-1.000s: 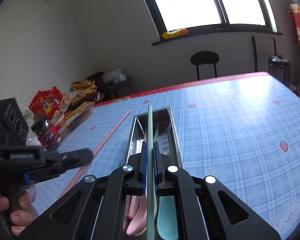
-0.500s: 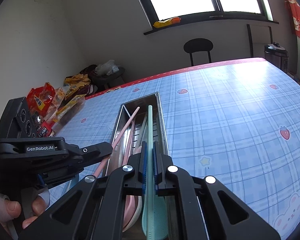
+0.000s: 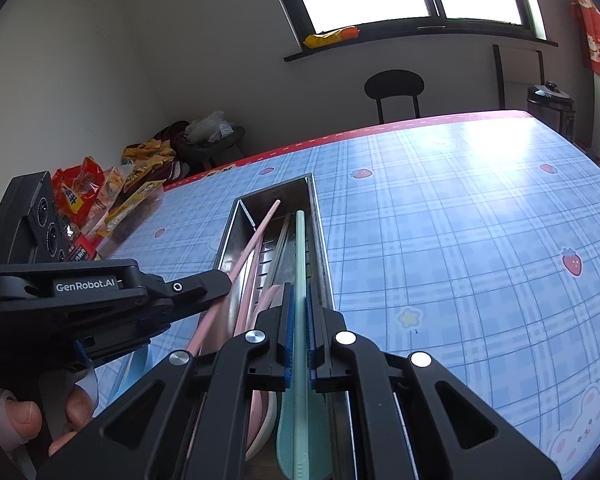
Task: Organize utensils
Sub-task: 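Open both grippers to drop the chopsticks into the tray, then grasp a dark blue chopstick with the right gripper while the left gripper grasps another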
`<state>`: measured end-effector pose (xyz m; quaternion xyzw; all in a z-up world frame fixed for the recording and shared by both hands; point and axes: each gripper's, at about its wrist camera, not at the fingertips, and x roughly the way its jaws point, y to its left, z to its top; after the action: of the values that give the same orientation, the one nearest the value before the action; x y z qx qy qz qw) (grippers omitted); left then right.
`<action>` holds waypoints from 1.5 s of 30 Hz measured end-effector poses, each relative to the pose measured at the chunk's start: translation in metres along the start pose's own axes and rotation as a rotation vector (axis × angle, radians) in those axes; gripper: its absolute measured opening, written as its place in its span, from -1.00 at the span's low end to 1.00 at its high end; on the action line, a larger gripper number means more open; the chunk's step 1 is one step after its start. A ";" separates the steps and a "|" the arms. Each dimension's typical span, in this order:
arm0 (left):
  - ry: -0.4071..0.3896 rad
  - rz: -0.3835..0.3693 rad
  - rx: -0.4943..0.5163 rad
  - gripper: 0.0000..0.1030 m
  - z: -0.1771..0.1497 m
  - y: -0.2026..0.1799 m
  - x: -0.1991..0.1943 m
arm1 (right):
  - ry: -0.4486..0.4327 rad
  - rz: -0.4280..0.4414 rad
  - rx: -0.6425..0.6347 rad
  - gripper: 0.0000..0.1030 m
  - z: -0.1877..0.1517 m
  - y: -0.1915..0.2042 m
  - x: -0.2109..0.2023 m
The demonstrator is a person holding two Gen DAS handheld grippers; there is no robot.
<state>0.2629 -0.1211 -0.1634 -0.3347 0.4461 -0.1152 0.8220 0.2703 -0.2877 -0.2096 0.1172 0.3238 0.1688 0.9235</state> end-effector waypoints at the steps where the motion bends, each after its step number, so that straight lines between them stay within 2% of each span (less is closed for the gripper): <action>1: 0.004 0.003 0.003 -0.80 0.000 -0.001 0.001 | 0.003 0.001 0.000 -0.88 -0.001 0.000 0.000; 3: 0.007 -0.013 0.003 -0.51 0.000 -0.002 0.001 | 0.009 0.006 0.005 -0.87 -0.001 0.001 0.001; 4: 0.001 -0.020 0.007 -0.46 0.001 -0.004 -0.001 | 0.005 0.009 0.010 -0.84 0.000 0.001 0.000; 6: -0.019 -0.025 0.033 -0.37 0.003 -0.010 -0.008 | -0.016 0.017 0.022 -0.57 0.002 0.000 -0.006; 7: -0.040 -0.023 0.061 -0.33 0.005 -0.014 -0.015 | -0.039 0.025 0.031 -0.21 0.003 0.000 -0.011; 8: -0.065 -0.022 0.088 -0.13 0.007 -0.018 -0.024 | -0.060 0.023 0.039 0.14 0.004 -0.002 -0.016; 9: -0.085 -0.019 0.108 0.09 0.008 -0.021 -0.032 | -0.082 0.019 0.046 0.24 0.005 -0.002 -0.020; 11: -0.139 -0.008 0.169 0.34 0.013 -0.026 -0.054 | -0.131 0.009 0.051 0.65 0.006 -0.003 -0.029; 12: -0.165 -0.001 0.198 0.58 0.015 -0.027 -0.066 | -0.152 0.005 0.053 0.72 0.006 -0.002 -0.033; 14: -0.214 0.017 0.245 0.78 0.017 -0.026 -0.087 | -0.193 0.008 0.059 0.84 0.006 -0.002 -0.040; 18: -0.297 0.100 0.351 0.88 0.015 -0.019 -0.131 | -0.214 0.004 0.037 0.88 0.007 0.002 -0.045; 21: -0.346 0.195 0.436 0.88 0.008 -0.005 -0.162 | -0.213 -0.009 -0.002 0.88 0.006 0.010 -0.045; 25: -0.367 0.282 0.538 0.88 -0.007 0.019 -0.193 | -0.229 -0.022 -0.045 0.88 0.003 0.021 -0.052; 28: -0.363 0.311 0.595 0.88 -0.020 0.039 -0.211 | -0.216 -0.020 -0.064 0.88 -0.003 0.031 -0.059; 33: -0.311 0.308 0.674 0.88 -0.043 0.065 -0.218 | -0.159 -0.008 -0.101 0.88 -0.027 0.048 -0.074; 39: -0.240 0.246 0.682 0.88 -0.058 0.086 -0.207 | -0.061 0.082 -0.082 0.88 -0.057 0.059 -0.087; 45: -0.199 0.213 0.706 0.88 -0.073 0.097 -0.197 | 0.052 0.107 -0.182 0.85 -0.082 0.076 -0.095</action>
<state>0.0803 0.0146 -0.1250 0.0079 0.3291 -0.1427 0.9334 0.1305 -0.2464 -0.1941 0.0455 0.3241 0.2495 0.9114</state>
